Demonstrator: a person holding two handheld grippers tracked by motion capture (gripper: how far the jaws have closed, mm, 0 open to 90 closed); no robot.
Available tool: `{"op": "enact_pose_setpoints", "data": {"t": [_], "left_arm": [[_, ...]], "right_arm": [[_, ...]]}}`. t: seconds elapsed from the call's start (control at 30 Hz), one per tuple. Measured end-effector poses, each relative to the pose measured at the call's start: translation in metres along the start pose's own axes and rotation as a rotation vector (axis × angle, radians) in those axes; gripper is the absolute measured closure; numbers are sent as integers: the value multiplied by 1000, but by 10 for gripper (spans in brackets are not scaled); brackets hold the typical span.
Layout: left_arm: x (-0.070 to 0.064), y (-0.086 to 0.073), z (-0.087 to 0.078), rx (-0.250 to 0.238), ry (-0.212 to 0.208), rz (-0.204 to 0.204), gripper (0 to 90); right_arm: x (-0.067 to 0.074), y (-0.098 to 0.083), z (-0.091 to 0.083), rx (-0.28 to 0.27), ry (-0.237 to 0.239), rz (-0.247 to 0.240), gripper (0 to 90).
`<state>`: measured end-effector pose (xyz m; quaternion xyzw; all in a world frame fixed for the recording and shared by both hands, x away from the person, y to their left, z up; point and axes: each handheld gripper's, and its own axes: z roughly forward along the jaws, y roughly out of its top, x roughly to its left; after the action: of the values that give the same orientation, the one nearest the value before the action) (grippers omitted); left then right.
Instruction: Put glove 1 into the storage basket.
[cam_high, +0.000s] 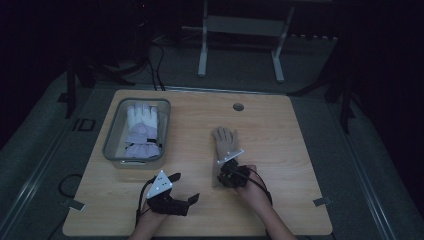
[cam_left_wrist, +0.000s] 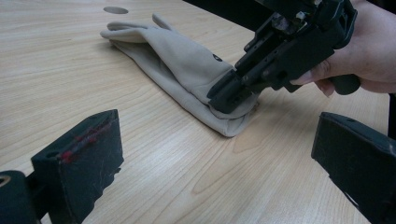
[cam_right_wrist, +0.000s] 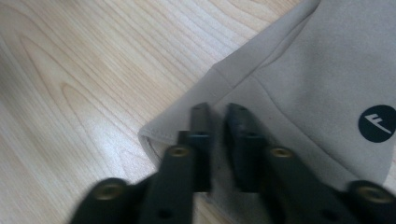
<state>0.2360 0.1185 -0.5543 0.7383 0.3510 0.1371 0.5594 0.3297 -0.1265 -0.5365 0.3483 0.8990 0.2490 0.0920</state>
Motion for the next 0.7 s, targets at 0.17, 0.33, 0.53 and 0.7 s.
{"op": "enact_pose_setpoints", "data": {"t": [0.17,0.33,0.53,0.7], "left_arm": [[0,0,0,0,1,0,24],[0,0,0,1,1,2,24],[0,0,0,1,1,3,24],[1,0,0,0,2,1,24]], "right_arm": [[-1,3,-7,-20,28,16,891],[3,10,-18,-64,52,15,892],[10,17,-18,-56,71,-9,890],[11,16,2,-25,105,20,885]]}}
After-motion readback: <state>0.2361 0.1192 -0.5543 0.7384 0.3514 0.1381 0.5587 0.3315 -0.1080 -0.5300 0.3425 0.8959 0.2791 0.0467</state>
